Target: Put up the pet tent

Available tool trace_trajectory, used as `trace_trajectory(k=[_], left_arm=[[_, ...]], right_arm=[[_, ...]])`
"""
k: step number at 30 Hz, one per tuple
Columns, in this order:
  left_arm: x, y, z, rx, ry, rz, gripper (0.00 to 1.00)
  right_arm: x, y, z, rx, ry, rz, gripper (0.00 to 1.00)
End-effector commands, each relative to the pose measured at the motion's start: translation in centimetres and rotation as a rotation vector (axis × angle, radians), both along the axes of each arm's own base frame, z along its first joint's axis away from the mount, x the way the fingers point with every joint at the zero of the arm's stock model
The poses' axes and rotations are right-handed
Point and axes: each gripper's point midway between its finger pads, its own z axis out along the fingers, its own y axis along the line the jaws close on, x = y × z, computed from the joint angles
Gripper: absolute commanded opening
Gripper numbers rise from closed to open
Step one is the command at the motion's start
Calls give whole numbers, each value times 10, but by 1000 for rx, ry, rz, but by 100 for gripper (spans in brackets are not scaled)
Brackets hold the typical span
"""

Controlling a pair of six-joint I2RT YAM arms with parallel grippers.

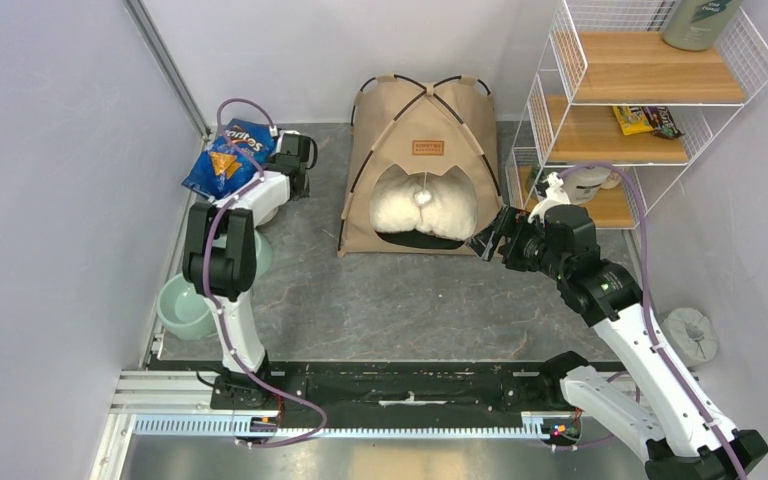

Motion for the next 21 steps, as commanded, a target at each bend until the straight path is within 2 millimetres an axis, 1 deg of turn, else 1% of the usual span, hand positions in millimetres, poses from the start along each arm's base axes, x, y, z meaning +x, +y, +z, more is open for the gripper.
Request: trace_trajectory(k=[1, 4, 5, 7, 8, 9, 10, 14, 17, 21], left_arm=[[2, 21, -9, 117, 54, 53, 59], [-2, 30, -23, 128, 98, 90, 57], [-3, 33, -27, 125, 110, 102, 55], [-6, 39, -29, 121, 127, 127, 50], [-8, 46, -29, 116, 129, 139, 39], [-9, 47, -28, 117, 129, 141, 34], [-9, 49, -25, 119, 126, 142, 26], [-10, 51, -15, 133, 118, 122, 3], [-4, 47, -4, 143, 114, 55, 2], [-7, 54, 16, 181, 100, 54, 2]], right_arm=[[5, 2, 12, 11, -61, 11, 91], [8, 1, 10, -3, -62, 5, 91], [9, 0, 10, -7, -62, 5, 91], [9, 1, 9, -12, -59, 6, 91], [10, 0, 9, -9, -61, 3, 91], [9, 1, 10, -8, -62, 6, 91], [9, 1, 10, -6, -64, 5, 91], [8, 1, 13, 2, -70, 5, 91], [6, 2, 15, 11, -72, 12, 91], [2, 3, 18, 22, -65, 23, 91]])
